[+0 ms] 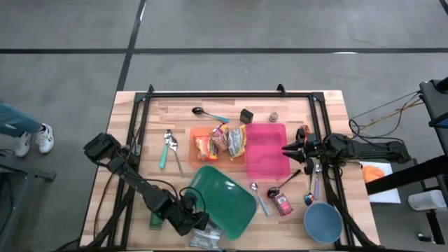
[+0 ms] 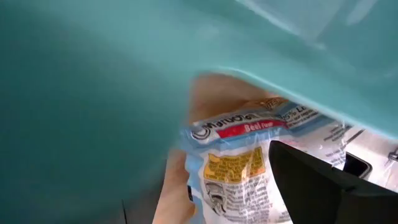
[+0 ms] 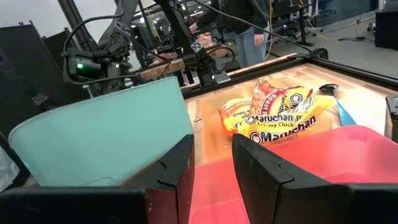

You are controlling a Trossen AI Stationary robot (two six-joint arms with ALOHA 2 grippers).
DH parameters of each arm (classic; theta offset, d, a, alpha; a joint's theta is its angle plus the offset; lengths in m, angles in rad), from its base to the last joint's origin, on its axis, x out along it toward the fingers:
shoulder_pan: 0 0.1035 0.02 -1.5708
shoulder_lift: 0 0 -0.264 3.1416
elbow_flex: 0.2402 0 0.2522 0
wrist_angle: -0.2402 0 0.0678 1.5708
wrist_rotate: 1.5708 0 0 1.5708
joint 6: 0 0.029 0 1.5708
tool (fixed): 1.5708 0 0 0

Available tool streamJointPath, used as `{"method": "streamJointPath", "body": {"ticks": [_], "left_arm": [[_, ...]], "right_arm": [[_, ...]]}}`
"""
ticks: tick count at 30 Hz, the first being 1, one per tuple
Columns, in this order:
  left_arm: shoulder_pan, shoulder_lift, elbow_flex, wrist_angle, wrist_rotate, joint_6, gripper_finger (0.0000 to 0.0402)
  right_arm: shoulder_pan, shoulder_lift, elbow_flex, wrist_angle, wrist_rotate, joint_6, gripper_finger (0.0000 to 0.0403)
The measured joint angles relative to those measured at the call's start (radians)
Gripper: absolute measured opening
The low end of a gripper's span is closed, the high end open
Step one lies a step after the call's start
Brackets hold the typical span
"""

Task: Pick & Place Food Item
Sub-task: Put the blue noodle pack into the orange bin

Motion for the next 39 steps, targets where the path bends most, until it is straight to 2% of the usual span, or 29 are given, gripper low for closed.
{"method": "streamJointPath", "body": {"ticks": [10,20,28,39], "left_arm": [[0.002,-0.061,0.000,-0.009,-0.053,0.049,0.0283],[-0.025,-0.062,0.051,-0.028,-0.044,0.101,0.0283],[-0.090,-0.034,0.076,-0.121,-0.137,-0.080,0.0283],[-0.095,0.029,0.077,-0.093,-0.189,-0.079,0.0283]], "right_arm": [[0.000,0.000,0.000,0.000,0.000,0.000,0.0107],[0.000,0.000,0.000,0.000,0.000,0.000,0.0107],[0.000,0.000,0.000,0.000,0.000,0.000,0.0107],[0.000,0.000,0.000,0.000,0.000,0.000,0.0107]]}}
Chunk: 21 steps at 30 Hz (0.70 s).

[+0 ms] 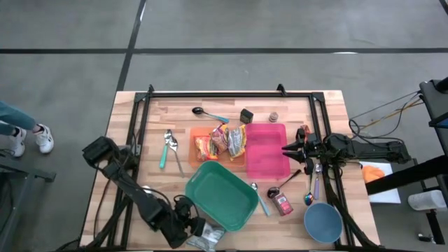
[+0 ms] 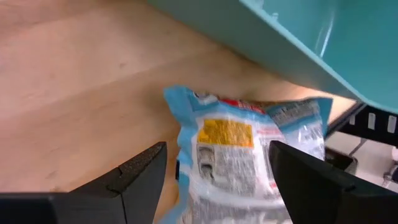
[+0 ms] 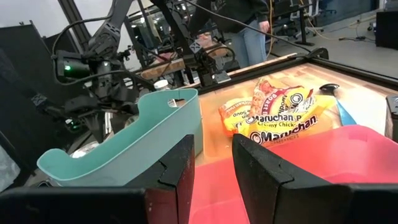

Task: Pick & Place Food Item
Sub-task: Put the blue noodle pack into the orange bin

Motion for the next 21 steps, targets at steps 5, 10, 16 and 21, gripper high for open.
{"method": "streamJointPath", "body": {"ticks": [5,10,16,21], "left_arm": [[0.001,0.020,0.000,0.000,-0.005,0.008,0.0283],[0.002,0.034,0.000,-0.001,-0.020,0.030,0.0283],[0.002,0.061,0.000,-0.003,-0.052,0.049,0.0278],[0.003,0.069,0.000,-0.003,-0.056,0.053,0.0244]], "right_arm": [[0.000,0.000,0.000,0.000,0.000,0.000,0.0107],[0.000,0.000,0.000,0.000,0.000,0.000,0.0107],[0.000,0.000,0.000,0.000,0.000,0.000,0.0107],[0.000,0.000,0.000,0.000,0.000,0.000,0.0107]]}}
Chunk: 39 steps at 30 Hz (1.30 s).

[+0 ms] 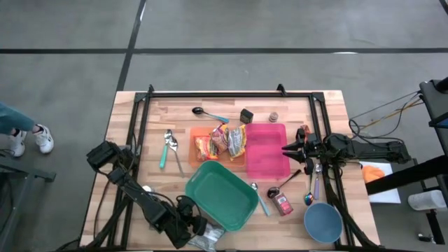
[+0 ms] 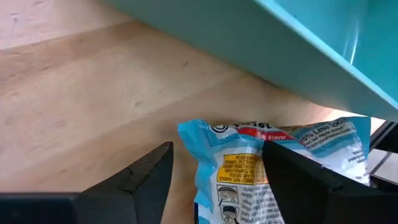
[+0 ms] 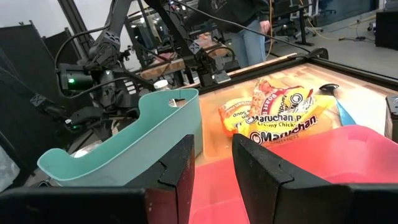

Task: Pick & Place Food Item
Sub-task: Put the blue noodle pack into the orange bin

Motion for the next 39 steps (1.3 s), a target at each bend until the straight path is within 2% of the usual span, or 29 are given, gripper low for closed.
{"method": "streamJointPath", "body": {"ticks": [13,23,31,39], "left_arm": [[0.001,0.000,0.000,0.002,0.000,0.011,0.0097],[0.001,-0.004,0.000,0.003,0.000,0.011,0.0008],[0.001,-0.031,0.000,0.007,-0.020,0.054,0.0003],[0.000,-0.097,0.000,0.001,-0.085,0.109,0.0002]], "right_arm": [[0.000,0.000,0.000,0.000,0.000,0.000,0.0107],[0.000,0.000,0.000,0.000,0.000,0.000,0.0107],[0.000,0.000,0.000,0.000,0.000,0.000,0.0107],[0.000,0.000,0.000,0.000,0.000,0.000,0.0107]]}}
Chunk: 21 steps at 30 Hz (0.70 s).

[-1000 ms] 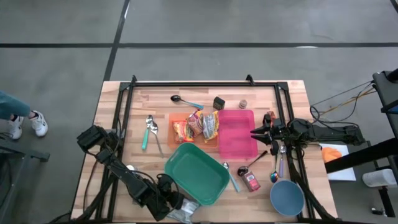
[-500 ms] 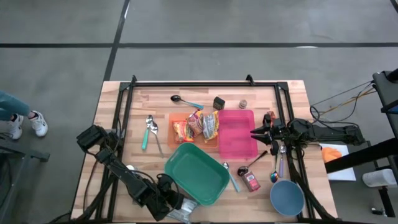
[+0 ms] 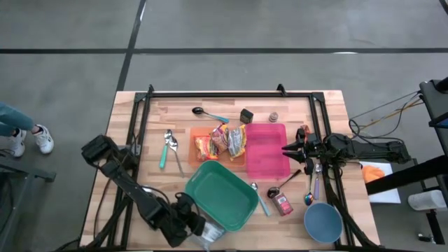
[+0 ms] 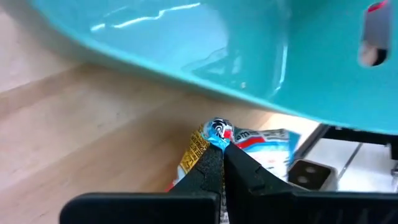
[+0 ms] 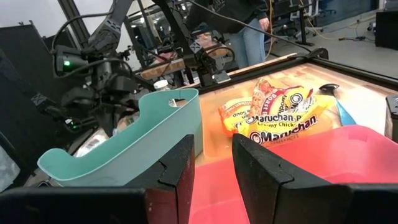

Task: Pick & Place Food Item
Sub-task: Put the blue noodle pack into the orange bin

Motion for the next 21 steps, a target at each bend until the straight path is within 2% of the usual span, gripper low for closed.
{"method": "streamJointPath", "body": {"ticks": [6,13,21], "left_arm": [[0.000,-0.046,0.000,-0.014,-0.010,0.011,0.0002],[0.012,-0.143,0.000,-0.039,-0.016,0.120,0.0002],[0.015,-0.268,0.000,-0.075,-0.142,0.241,0.0002]], "right_arm": [[0.000,0.000,0.000,0.000,0.000,0.000,0.0107],[0.000,0.000,0.000,0.000,0.000,0.000,0.0107],[0.000,0.000,0.000,0.000,0.000,0.000,0.0107]]}}
